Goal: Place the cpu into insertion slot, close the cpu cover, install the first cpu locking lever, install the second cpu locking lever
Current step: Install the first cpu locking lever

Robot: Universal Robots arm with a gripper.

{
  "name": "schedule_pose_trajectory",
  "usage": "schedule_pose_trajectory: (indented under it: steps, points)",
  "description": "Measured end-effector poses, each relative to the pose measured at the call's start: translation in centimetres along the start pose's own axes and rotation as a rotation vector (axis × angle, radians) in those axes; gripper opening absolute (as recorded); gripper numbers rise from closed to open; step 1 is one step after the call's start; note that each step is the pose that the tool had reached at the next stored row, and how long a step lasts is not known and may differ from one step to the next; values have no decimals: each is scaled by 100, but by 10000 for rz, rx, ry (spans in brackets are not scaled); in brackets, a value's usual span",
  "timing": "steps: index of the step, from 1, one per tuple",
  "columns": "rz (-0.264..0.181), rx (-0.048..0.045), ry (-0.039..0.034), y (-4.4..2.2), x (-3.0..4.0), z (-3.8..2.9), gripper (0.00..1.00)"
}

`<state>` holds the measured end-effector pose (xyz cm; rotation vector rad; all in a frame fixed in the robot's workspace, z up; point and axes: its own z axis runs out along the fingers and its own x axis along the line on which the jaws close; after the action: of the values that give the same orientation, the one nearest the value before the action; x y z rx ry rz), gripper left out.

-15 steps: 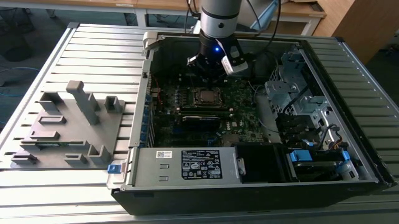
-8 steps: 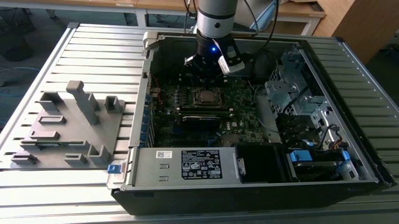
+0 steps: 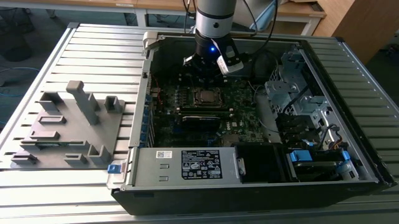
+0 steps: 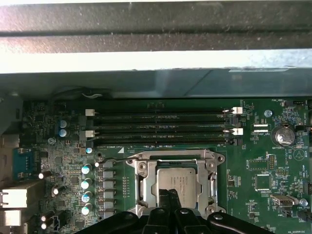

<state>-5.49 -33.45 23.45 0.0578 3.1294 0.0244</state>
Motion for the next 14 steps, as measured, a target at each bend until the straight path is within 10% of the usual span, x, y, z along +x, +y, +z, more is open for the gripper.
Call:
schedule_pose_trajectory:
  steps: [14]
  points:
    - [0,0,-1,-4,93,0,10]
